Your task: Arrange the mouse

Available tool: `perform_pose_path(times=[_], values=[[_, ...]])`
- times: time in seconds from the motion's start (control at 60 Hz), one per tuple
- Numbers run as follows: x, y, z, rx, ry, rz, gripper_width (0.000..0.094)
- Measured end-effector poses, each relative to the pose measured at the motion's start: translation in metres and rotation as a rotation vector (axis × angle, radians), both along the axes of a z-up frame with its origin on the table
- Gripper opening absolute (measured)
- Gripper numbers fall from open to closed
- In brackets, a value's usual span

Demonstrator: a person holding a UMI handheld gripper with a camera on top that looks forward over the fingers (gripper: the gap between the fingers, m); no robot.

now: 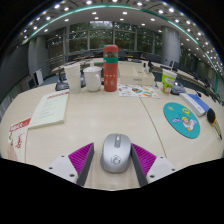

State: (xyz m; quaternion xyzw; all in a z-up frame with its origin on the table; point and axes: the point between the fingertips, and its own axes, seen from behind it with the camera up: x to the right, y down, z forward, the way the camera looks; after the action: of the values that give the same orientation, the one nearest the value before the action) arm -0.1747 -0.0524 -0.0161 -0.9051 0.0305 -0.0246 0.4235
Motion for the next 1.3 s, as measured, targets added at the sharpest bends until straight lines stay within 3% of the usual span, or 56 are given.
perform_pose_path(times=[0.1, 0.35, 0.467, 0.6, 0.7, 0.783, 0.883, 1.033, 1.217, 1.3], values=[[0.001, 0.007, 0.0, 0.002, -0.007, -0.001, 0.0492], [0.0, 0.01, 0.001, -0.006, -0.034, 0.093, 0.0361], [-0.004, 0.013, 0.027, 0.028, -0.024, 0.17, 0.0348], [0.017, 0.03, 0.126, 0.189, 0.022, 0.221, 0.0347], [0.066, 0.051, 0.193, 0.294, 0.082, 0.197, 0.0347], [0.124, 0.074, 0.217, 0.33, 0.099, 0.15, 0.0345], [0.199, 0.093, 0.193, 0.293, 0.093, 0.093, 0.0344], [0.281, 0.102, 0.106, 0.165, 0.058, 0.029, 0.0346], [0.316, 0.095, 0.024, 0.046, 0.067, 0.009, 0.0349], [0.316, 0.092, 0.007, 0.016, 0.077, 0.004, 0.0412]])
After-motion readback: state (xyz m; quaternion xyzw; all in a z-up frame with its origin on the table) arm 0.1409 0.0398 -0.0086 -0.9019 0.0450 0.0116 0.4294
